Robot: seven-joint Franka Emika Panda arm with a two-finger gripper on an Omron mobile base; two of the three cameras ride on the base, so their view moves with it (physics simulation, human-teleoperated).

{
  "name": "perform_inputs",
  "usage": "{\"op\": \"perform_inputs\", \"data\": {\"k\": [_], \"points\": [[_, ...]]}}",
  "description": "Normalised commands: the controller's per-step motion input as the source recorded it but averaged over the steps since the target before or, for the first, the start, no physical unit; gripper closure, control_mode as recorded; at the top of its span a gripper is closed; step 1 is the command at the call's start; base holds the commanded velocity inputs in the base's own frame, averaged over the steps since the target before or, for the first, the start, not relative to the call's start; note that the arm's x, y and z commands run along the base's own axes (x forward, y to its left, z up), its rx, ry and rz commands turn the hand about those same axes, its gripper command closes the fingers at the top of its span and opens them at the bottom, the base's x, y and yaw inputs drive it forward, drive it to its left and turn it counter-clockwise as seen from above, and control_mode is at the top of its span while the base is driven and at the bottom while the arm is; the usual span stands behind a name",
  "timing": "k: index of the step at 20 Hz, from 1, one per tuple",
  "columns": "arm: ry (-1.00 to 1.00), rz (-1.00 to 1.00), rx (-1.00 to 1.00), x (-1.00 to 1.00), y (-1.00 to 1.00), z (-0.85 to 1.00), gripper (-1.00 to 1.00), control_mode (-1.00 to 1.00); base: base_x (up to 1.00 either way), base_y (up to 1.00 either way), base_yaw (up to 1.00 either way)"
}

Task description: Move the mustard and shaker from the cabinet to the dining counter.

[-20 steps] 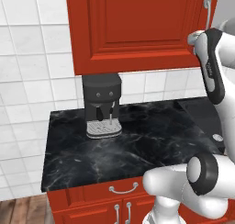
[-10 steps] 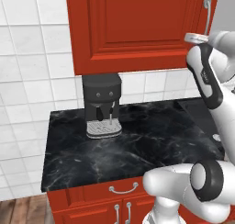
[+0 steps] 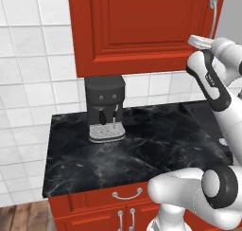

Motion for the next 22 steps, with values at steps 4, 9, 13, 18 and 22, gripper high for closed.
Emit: {"op": "perform_inputs", "data": {"k": [4, 9, 13, 18, 22], "points": [[0.00, 0.04, 0.06, 0.49, -0.27, 0.00, -1.00, -1.00, 0.00, 0.00, 0.00], [0.01, 0.05, 0.01, 0.46, -0.12, 0.00, -1.00, -1.00, 0.00, 0.00, 0.00], [0.04, 0.05, 0.00, 0.49, 0.00, 0.00, -1.00, -1.00, 0.00, 0.00, 0.00], [0.06, 0.04, 0.00, 0.62, 0.00, -0.01, 1.00, -1.00, 0.00, 0.00, 0.00], [0.05, 0.02, 0.00, 0.41, 0.00, 0.00, 1.00, -1.00, 0.00, 0.00, 0.00]]}}
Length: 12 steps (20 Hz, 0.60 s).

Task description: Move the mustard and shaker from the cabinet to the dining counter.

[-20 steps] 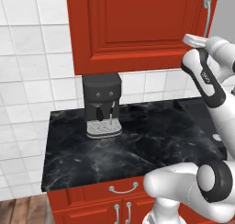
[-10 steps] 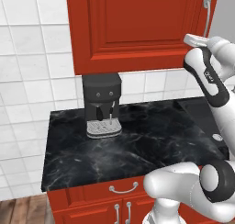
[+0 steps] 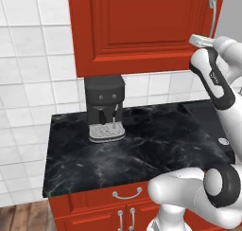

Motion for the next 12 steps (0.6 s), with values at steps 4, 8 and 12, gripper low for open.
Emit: {"op": "perform_inputs", "data": {"k": [4, 8, 12], "points": [[0.00, 0.00, -0.01, 0.00, 0.00, 0.00, 1.00, -1.00, 0.00, 0.00, 0.00], [0.00, 0.00, -0.01, -0.29, 0.00, 0.00, 1.00, -1.00, 0.00, 0.00, 0.00], [0.00, 0.00, -0.07, -0.58, 0.00, 0.03, 1.00, -1.00, 0.00, 0.00, 0.00]]}}
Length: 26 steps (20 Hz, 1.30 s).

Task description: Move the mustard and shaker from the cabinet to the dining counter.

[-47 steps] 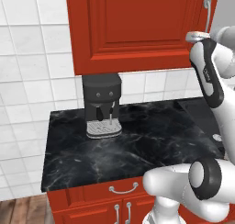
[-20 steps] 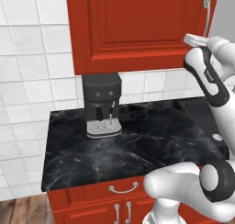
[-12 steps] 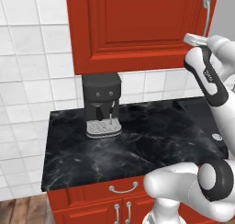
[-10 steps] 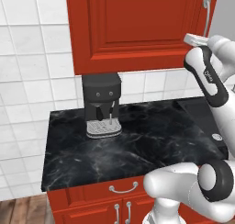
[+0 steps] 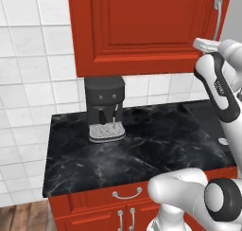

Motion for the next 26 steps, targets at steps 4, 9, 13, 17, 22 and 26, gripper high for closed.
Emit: {"op": "perform_inputs", "data": {"k": [4, 9, 13, 17, 22, 26], "points": [[0.01, -0.01, -0.14, -0.81, 0.00, 0.27, 1.00, -1.00, 0.00, 0.00, 0.00], [0.08, -0.14, -0.21, -1.00, 0.00, 0.42, 1.00, -1.00, 0.00, 0.00, 0.00], [0.12, -0.22, -0.22, -1.00, 0.00, 0.33, 1.00, -1.00, 0.00, 0.00, 0.00], [0.11, -0.26, -0.19, -1.00, 0.00, 0.21, 1.00, -1.00, 0.00, 0.00, 0.00], [0.06, -0.27, -0.13, -0.99, 0.00, 0.01, 1.00, -1.00, 0.00, 0.00, 0.00], [0.01, -0.26, -0.07, -0.90, 0.00, 0.00, 1.00, -1.00, 0.00, 0.00, 0.00]]}}
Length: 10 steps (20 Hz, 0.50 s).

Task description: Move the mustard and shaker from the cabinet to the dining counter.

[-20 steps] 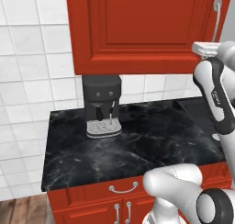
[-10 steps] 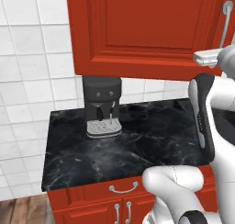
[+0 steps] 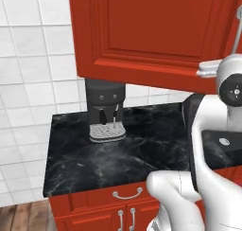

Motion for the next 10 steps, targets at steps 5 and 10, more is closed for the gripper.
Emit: {"op": "perform_inputs", "data": {"k": [5, 10], "points": [[0.00, -0.20, -0.04, -0.43, 0.04, -0.05, -1.00, -1.00, 0.00, 0.00, 0.00], [-0.04, -0.13, 0.00, 0.00, 0.01, -0.12, -1.00, -1.00, 0.00, 0.00, 0.00]]}}
